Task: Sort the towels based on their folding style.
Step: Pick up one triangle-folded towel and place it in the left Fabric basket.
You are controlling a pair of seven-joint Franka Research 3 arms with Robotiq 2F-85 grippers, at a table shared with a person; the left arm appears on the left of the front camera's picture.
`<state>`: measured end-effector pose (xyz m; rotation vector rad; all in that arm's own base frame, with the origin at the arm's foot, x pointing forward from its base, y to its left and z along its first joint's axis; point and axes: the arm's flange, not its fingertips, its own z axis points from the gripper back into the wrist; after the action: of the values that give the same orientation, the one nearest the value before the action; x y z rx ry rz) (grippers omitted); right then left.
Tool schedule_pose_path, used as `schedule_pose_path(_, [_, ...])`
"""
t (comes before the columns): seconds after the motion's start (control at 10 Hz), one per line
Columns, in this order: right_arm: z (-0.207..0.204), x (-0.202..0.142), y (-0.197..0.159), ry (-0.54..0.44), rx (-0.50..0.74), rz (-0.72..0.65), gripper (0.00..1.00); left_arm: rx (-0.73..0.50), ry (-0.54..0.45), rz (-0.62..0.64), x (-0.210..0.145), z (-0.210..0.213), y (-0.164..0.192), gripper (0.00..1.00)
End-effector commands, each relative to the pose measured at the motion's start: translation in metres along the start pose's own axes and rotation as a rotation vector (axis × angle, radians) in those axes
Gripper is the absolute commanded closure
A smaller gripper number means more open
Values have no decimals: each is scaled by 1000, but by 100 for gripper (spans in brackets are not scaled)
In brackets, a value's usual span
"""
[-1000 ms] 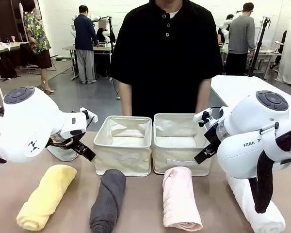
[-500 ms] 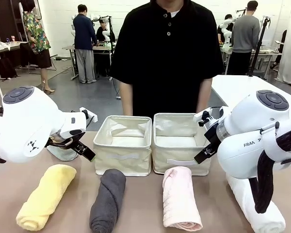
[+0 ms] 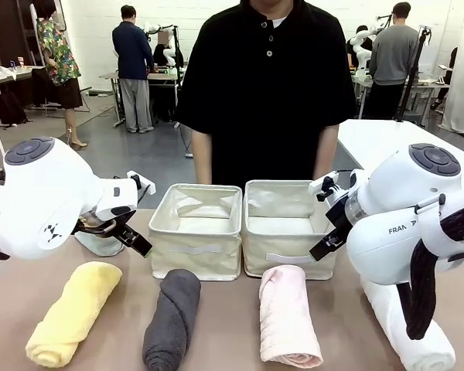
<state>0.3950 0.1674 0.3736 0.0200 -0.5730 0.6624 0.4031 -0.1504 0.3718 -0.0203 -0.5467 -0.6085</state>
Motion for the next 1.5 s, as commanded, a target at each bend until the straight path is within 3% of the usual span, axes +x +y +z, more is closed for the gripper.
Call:
schedule_pose_path(0.0, [0, 0, 0, 0, 0, 0, 0, 0, 0, 0, 0, 0, 0, 0])
schedule_pose_path(0.1, [32, 10, 3, -7, -51, -19, 0, 0, 0, 0, 0, 0, 0, 0])
schedule_pose_path(0.3, [128, 38, 22, -67, -180, 1, 0, 114, -93, -91, 40, 106, -3, 0])
schedule_pose_path(0.5, [225, 58, 44, -79, -267, 13, 0, 190, -118, -168, 67, 202, -18, 0])
schedule_pose_path(0.7, [288, 66, 65, -111, -319, 11, 0, 246, -154, -214, 86, 279, -34, 0])
schedule_pose_path(0.8, [293, 63, 68, -100, -370, 10, 0, 276, -173, -218, 84, 297, -41, 0])
schedule_pose_path(0.9, [290, 54, 61, -138, -306, 21, 0, 225, -169, -192, 73, 272, -32, 0])
schedule_pose_path(1.4, [294, 54, 62, -119, -309, 21, 0, 225, -148, -200, 73, 272, -33, 0])
